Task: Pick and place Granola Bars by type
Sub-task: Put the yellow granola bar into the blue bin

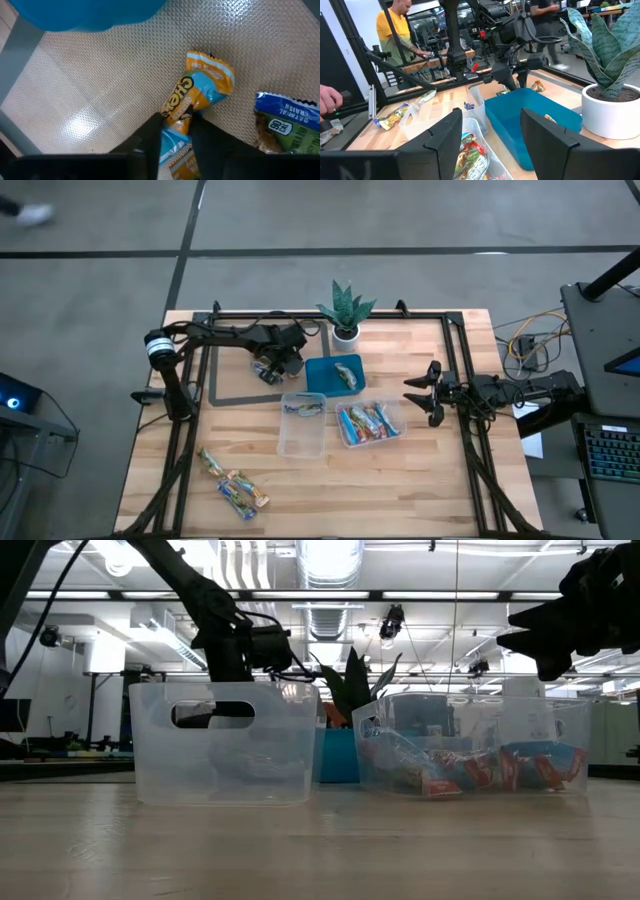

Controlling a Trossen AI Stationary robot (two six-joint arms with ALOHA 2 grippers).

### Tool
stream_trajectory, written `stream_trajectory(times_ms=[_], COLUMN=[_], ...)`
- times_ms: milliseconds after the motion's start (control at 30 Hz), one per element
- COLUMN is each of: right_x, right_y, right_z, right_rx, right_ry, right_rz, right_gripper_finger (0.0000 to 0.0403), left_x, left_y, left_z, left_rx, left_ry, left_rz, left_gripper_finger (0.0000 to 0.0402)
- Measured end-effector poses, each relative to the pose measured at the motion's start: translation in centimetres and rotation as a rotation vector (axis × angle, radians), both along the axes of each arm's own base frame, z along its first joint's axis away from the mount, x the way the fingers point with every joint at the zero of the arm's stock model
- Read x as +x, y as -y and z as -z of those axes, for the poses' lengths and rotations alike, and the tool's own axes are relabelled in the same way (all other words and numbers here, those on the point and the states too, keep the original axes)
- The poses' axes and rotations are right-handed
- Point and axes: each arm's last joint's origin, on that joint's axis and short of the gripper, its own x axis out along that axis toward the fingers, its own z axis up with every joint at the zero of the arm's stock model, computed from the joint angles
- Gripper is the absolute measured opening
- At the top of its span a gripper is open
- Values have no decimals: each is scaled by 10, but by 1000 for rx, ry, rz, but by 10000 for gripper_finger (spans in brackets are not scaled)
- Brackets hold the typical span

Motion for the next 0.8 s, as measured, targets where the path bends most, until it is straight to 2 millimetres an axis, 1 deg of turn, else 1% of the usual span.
stream_trajectory(times_ms=[133, 200, 467, 667, 800], right_x=[0, 0, 0, 0, 0], right_y=[0, 0, 0, 0, 0], right_z=[0, 0, 0, 0, 0], right_rx=[0, 0, 0, 0, 0], right_ry=[0, 0, 0, 0, 0], right_rz=[0, 0, 0, 0, 1], right_gripper_finger=[189, 189, 189, 189, 189], left_x=[0, 0, 0, 4, 7], left_y=[0, 0, 1, -1, -3], left_z=[0, 0, -6, -19, -30], left_rx=[-1, -1, -2, -1, 10], left_ry=[2, 3, 14, 13, 10], left_rz=[-2, -2, 0, -11, -17], left_gripper_finger=[23, 8, 0, 1, 1])
